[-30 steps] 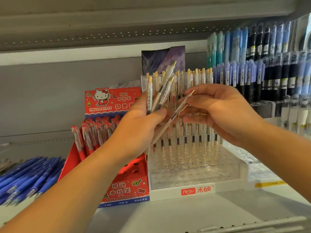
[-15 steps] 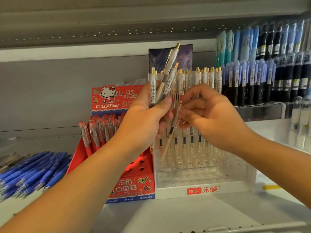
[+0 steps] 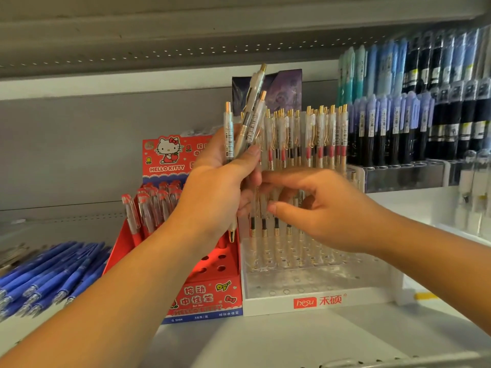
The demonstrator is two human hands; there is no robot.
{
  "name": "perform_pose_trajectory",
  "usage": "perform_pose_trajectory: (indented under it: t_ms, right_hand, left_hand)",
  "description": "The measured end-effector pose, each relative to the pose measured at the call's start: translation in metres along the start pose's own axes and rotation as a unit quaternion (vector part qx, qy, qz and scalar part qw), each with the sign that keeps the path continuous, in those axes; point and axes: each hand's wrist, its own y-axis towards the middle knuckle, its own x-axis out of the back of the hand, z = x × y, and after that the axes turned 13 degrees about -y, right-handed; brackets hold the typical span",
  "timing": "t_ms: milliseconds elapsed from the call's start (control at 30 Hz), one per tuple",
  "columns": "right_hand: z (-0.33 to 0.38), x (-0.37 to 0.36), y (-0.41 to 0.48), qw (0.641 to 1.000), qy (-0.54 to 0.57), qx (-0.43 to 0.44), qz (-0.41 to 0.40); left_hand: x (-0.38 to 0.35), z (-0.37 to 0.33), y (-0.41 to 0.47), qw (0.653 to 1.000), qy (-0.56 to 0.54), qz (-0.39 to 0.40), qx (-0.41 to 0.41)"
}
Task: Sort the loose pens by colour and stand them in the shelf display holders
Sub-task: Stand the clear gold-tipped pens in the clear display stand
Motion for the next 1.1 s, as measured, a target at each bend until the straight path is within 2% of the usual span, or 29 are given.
perform_pose_trajectory:
  t_ms: [133,300,433,567,667,767,900,1100]
  right_hand:
    - [0.0,-0.002,-0.002,0.998,-0.034,0.003,0.058]
    - [0.0,0.001,-0.002,0.998,0.03,0.003,0.054]
    - [-0.002,0.008,-0.002,0.985,0.167,-0.031,-0.019]
    - [-0.003,0.021,-0.001,0.938,0.322,-0.079,-0.104]
    - [-0.003,0.025,-0.001,0.905,0.387,-0.108,-0.137]
    - [-0.004,0.027,-0.001,0.893,0.41,-0.121,-0.142]
    - [-0.004,0.028,0.0,0.865,0.465,-0.115,-0.152]
    - [-0.001,0.03,0.003,0.822,0.512,-0.1,-0.229]
  left_hand:
    - [0.001,-0.002,0.001,1.0,-0.01,-0.007,-0.015]
    - [0.002,0.0,0.001,1.0,-0.024,0.018,-0.001]
    - [0.005,0.003,0.001,0.997,-0.031,0.067,0.034]
    - [0.003,0.005,-0.002,0.987,0.029,0.137,0.081]
    - [0.001,0.005,-0.006,0.981,0.031,0.158,0.107]
    - [-0.001,0.005,-0.008,0.982,0.049,0.147,0.108]
    - [-0.002,0.004,-0.005,0.992,0.067,0.075,0.071]
    - [-0.002,-0.002,-0.005,0.999,0.042,0.014,0.021]
